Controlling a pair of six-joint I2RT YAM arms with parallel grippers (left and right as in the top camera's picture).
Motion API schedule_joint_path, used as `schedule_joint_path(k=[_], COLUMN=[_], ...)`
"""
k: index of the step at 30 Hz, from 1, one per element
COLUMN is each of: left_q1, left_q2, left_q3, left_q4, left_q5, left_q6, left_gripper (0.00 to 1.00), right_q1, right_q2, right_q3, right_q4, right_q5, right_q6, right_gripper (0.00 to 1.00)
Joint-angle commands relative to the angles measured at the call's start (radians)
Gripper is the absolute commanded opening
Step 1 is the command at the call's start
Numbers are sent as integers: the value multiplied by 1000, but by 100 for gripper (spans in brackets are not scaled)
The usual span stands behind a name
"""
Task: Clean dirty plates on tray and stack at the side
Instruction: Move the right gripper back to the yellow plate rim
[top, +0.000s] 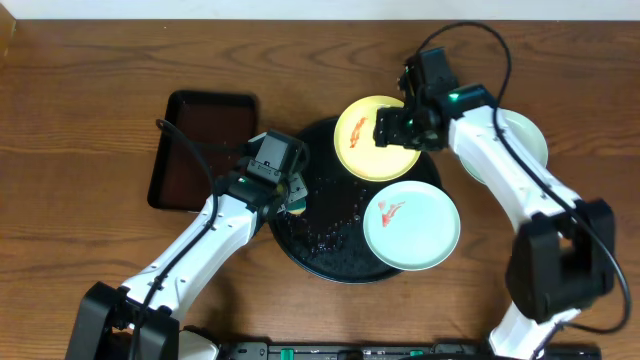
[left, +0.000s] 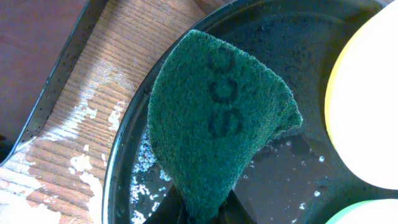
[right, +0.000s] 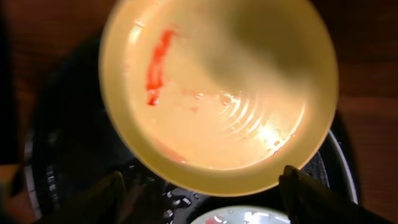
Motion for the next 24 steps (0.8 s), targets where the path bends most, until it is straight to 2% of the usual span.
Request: schedule_joint_path(k=[1,10,16,24], left_q1=[-3,-3,-3,-3], left_q2=[2,2,2,2], left_q3=[-8,-8,-8,-8], left_q4=[2,2,2,1], left_q5=[-4,-5,-5,-5], left_q6=[-1,-1,-1,-1], left_gripper=[8,8,8,8], right_q1=[14,13,20,21], right_q2=[38,53,55,55], right_q3=[-8,-8,-20,-84], right_q4=[3,-18,-68,-32], right_q5=[23,161,227,304], right_q6=[26,167,268,362], right_gripper=[77,77,71,64])
